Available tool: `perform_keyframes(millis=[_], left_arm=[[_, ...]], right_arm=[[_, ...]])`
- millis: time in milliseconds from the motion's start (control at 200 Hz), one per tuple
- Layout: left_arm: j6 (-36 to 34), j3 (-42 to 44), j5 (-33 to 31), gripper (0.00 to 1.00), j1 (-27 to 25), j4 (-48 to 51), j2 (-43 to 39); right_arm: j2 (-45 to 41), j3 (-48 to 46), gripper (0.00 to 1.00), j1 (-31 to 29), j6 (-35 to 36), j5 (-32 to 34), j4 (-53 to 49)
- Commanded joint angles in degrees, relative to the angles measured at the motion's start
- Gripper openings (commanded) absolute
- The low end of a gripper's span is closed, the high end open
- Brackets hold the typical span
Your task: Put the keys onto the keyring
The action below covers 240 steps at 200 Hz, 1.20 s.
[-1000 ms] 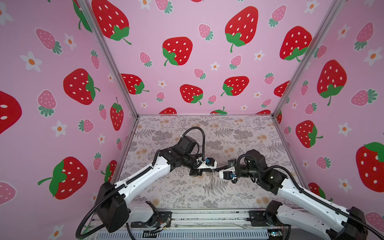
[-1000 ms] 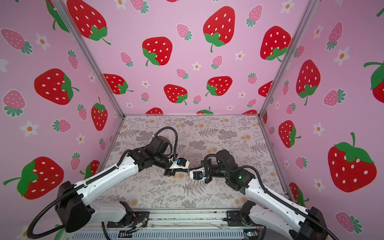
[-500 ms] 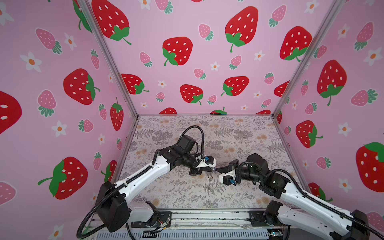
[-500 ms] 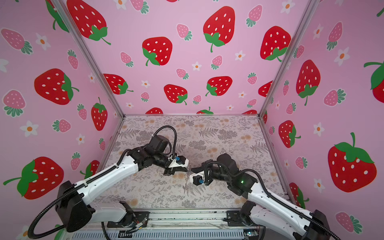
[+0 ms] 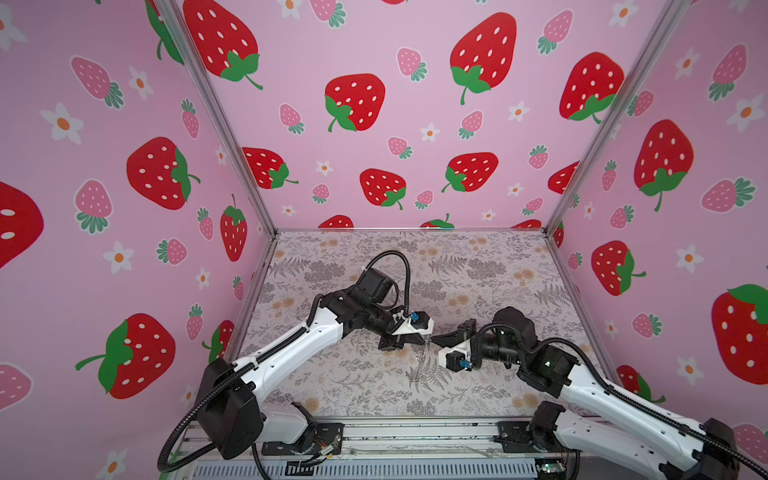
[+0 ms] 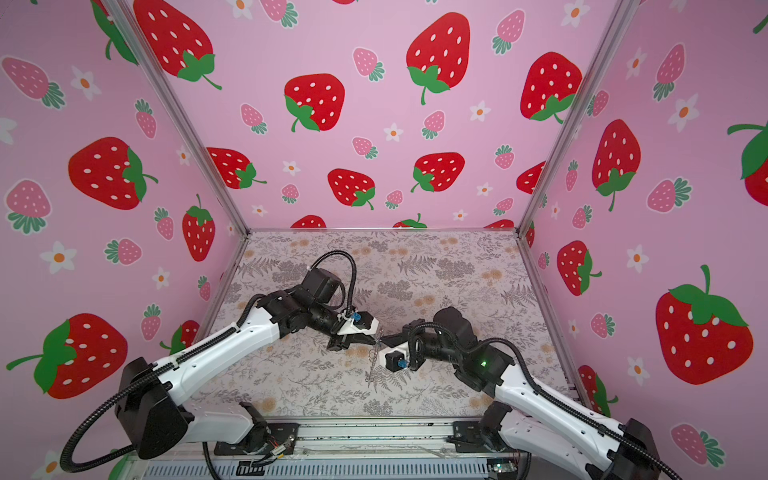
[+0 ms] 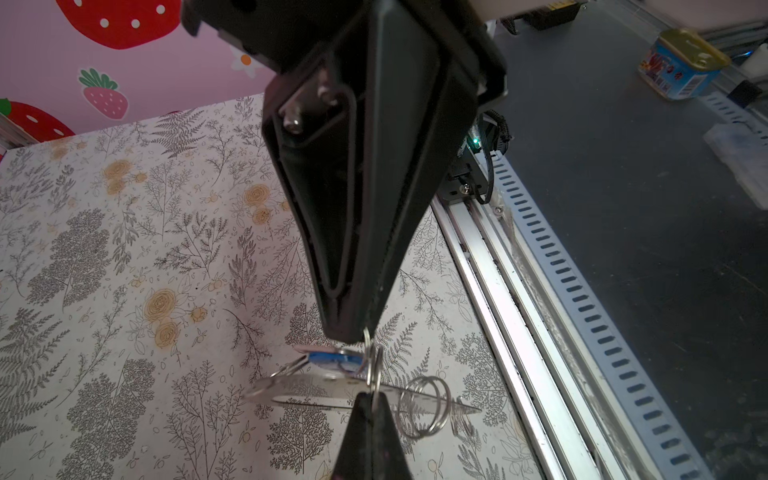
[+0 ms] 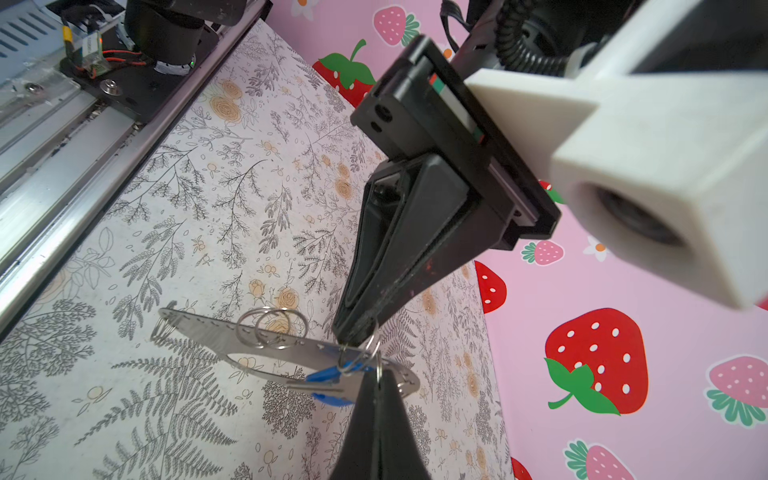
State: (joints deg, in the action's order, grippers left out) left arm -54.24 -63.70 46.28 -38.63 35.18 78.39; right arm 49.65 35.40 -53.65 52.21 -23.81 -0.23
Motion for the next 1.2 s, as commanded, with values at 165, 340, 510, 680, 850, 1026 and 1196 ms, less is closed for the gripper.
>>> perform_keyframes(millis=[165,340,510,680,850,1026,1196], left_arm=[[-2.97,-3.77,2.63,0.0,-0.24,3.64,0.98],[-4.23,-5.09,2.75,0.0,-0.38,5.86,2.1],[-4.82,-5.73,2.76,0.0,-0.53,6.76,2.65],[-5.17,-6.08,2.37,0.0,-0.61,7.45,2.97],[-5.7,-6.91,2.19,0.0,-0.57,8.29,3.49],[-6.18,-7.49,1.65,0.0,-0.6,9.13,3.74],[-6.24,-7.03,0.6,0.0,-0.46,8.16,2.89]], right_arm=[[0.44,2.22,0.0,-0.56,3.25,-3.22,-2.08],[0.75,2.62,0.0,-0.5,4.64,-3.69,-3.01],[0.98,2.72,0.0,-0.43,4.86,-3.8,-3.02],[1.24,3.17,0.0,-0.49,5.74,-4.57,-3.95],[2.12,4.2,0.0,-0.44,6.8,-5.91,-5.93],[3.73,5.08,0.0,-0.51,8.68,-6.6,-8.25],[4.18,4.94,0.0,-0.5,9.91,-5.83,-11.09]])
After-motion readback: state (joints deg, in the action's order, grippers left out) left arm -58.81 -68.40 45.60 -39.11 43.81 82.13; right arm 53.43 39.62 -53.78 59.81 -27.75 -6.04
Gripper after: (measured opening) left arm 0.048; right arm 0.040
